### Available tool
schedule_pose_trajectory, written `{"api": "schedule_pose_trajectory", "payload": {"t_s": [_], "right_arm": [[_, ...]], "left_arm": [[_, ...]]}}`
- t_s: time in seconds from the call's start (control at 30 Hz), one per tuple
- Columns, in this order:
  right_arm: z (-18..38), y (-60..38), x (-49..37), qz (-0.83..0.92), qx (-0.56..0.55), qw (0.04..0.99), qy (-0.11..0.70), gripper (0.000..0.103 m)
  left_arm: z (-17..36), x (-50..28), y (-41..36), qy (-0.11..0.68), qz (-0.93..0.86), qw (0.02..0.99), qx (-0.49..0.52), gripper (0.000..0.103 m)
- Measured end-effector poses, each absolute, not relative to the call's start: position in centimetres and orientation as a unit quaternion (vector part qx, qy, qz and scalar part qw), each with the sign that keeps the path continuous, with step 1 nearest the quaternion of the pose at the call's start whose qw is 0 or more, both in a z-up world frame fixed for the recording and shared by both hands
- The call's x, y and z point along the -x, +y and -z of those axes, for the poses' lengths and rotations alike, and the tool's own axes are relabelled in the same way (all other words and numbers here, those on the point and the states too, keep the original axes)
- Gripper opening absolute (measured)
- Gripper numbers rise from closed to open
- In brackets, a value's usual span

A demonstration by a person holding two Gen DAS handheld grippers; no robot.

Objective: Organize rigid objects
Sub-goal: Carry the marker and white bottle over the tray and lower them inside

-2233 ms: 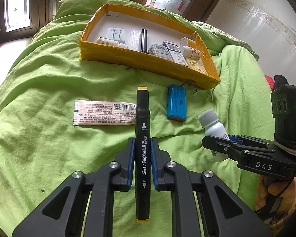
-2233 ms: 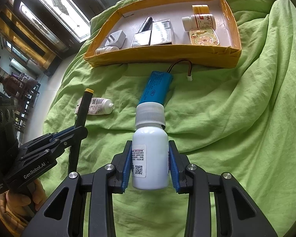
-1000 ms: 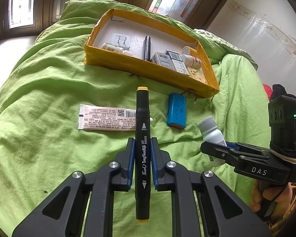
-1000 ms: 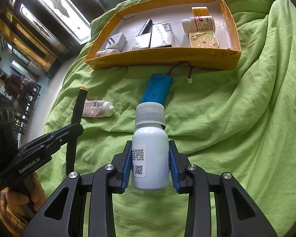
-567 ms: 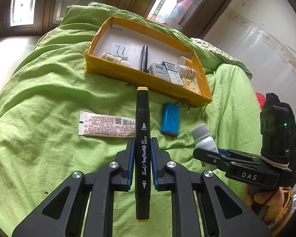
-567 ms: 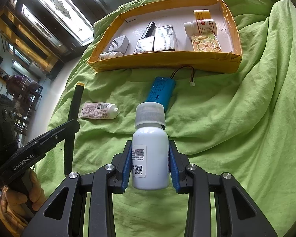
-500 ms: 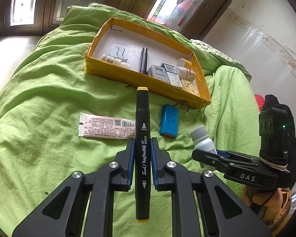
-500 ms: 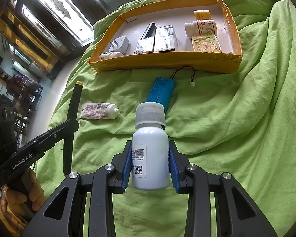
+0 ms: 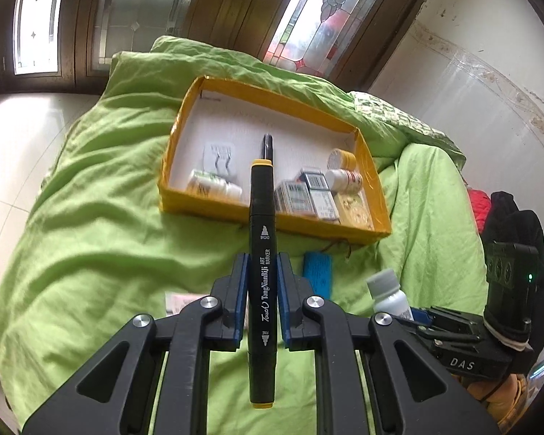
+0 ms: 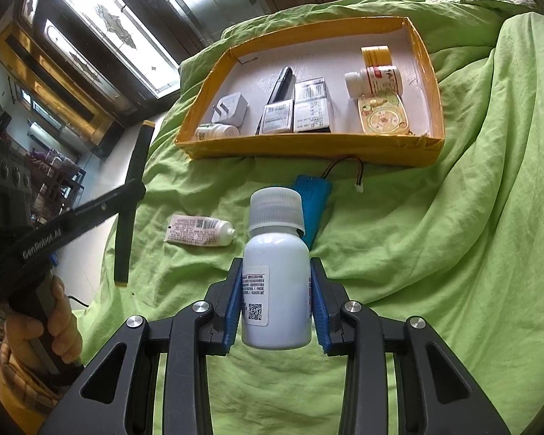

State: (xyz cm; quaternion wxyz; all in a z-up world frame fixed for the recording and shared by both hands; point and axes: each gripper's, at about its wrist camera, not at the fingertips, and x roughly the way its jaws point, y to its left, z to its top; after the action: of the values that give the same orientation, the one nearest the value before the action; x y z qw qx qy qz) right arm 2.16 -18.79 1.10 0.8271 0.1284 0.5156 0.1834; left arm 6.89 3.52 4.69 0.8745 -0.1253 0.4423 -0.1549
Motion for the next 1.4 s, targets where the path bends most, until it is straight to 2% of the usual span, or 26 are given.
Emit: {"api": "schedule_pose_trajectory", "payload": {"t_s": [0.7,1.03,1.4], "right_arm": [[-5.8,-18.1,-10.9,-0.174,-0.178,0.852,0.461,0.031],[-6.0,-18.4,-16.4,-0.161,-0.179,0.856,0.458,0.031],[-4.6,-17.6,-22.1,-0.144,-0.132,0.867,0.459,0.031]], "left_arm": [[-4.8,-17.3,4.4,0.447,0.126,0.880,0.104,0.013],[-3.6,-22.8,5.2,0.446,0.115,0.882,0.101,0.013],[-1.7,-27.1,4.3,0.458,0.110,0.879,0.064,0.013]]}}
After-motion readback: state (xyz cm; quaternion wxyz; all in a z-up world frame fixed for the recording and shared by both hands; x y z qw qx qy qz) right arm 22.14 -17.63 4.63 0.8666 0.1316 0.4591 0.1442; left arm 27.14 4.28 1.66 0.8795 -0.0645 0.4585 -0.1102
